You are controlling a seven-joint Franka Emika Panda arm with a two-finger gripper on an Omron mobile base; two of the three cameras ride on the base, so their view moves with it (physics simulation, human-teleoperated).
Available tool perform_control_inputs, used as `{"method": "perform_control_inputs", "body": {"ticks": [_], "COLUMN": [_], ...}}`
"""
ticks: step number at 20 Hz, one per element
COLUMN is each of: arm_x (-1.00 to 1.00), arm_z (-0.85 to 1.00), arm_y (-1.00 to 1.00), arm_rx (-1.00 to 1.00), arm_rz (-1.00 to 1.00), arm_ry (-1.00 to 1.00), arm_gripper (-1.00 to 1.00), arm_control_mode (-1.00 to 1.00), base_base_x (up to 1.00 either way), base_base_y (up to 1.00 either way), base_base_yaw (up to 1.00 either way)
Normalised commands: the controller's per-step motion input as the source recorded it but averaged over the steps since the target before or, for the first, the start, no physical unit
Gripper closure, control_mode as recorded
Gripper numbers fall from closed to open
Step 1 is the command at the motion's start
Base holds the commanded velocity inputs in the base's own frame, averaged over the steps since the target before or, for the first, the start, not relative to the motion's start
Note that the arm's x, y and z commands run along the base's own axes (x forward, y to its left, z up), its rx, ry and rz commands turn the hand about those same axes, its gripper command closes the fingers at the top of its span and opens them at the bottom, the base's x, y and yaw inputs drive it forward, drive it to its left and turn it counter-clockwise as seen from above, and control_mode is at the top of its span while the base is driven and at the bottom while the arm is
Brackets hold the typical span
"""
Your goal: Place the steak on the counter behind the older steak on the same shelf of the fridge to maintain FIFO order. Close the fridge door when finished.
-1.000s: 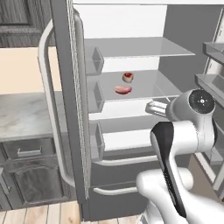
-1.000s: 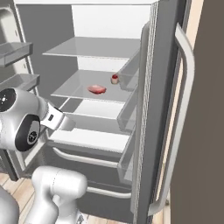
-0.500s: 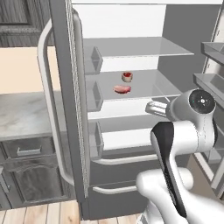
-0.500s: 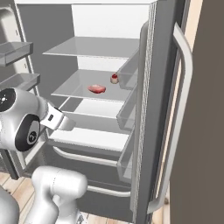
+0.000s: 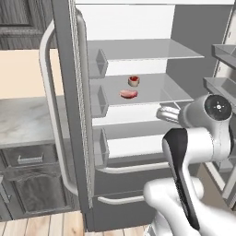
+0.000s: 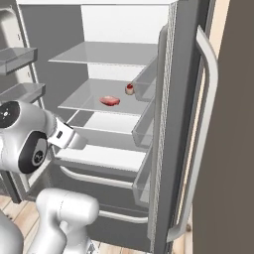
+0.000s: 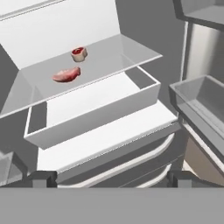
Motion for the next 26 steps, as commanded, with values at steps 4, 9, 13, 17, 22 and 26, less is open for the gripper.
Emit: {"method": "perform_control_inputs", "body": {"ticks": [4,9,13,17,22,26], "arm_x": [-0.66,-0.97,-0.86,-0.95,-0.35,0.11], "arm_z": [-0.01,-0.19,-0.31,-0.44,-0.28,-0.5], "arm_y": [-0.68,-0.99,-1.0,-1.0,-1.0,-0.9], "arm_rx": [0.09,0.19,0.3,0.3,0.24,0.21], "arm_rz": [-0.07,-0.16,-0.22,-0.19,-0.12,-0.01], "arm_ry": [-0.19,-0.29,-0.15,-0.2,-0.18,-0.09], "arm_gripper": [-1.0,-1.0,-1.0,-1.0,-1.0,-1.0], "arm_control_mode": [-1.0,-1.0,-1.0,-1.0,-1.0,-1.0], "base_base_x": [0.0,0.0,0.0,0.0,0.0,0.0], "base_base_y": [0.0,0.0,0.0,0.0,0.0,0.0], "base_base_yaw": [0.0,0.0,0.0,0.0,0.0,0.0]}}
